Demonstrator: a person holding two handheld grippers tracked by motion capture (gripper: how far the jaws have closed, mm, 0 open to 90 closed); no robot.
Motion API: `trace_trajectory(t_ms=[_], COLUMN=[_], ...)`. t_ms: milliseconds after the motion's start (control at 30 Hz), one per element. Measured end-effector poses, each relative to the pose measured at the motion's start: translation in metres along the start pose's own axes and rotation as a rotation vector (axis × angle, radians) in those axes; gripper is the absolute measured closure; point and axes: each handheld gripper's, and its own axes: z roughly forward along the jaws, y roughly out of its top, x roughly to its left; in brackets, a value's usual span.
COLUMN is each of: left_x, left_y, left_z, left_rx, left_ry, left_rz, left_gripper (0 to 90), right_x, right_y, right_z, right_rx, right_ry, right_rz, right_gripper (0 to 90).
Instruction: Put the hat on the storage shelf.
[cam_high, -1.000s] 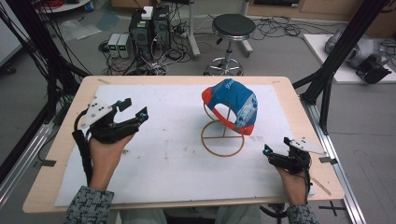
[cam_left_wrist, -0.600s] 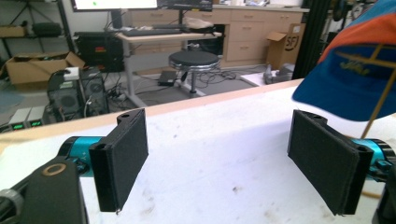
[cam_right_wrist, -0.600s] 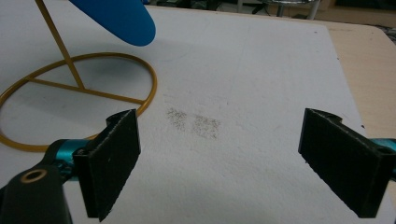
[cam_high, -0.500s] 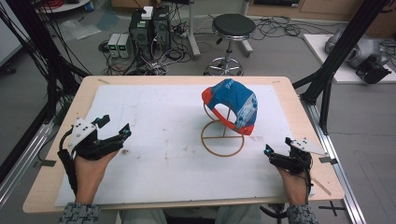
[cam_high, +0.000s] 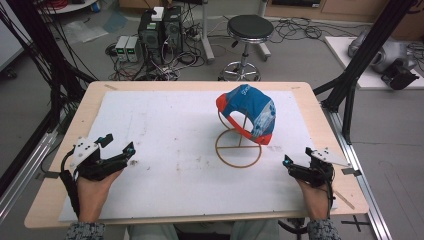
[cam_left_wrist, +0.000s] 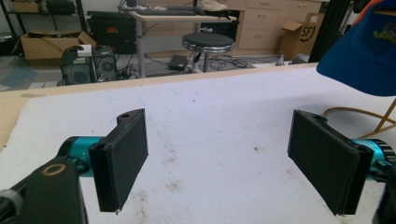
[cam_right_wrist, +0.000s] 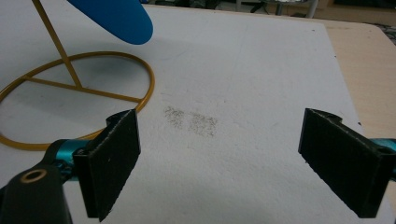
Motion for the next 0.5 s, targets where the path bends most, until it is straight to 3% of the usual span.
trace_trajectory(t_ms=[500], left_x=[0.003], left_y=[-0.013], left_z=[0.0], left_rx=[0.035], left_ry=[0.012], left_rz=[0.004], left_gripper=[20.3], right_x=[0.001], right_y=[0.0], right_z=[0.001], right_rx=[0.006], right_ry=[0.005], right_rz=[-0.004], right_gripper=[11.9])
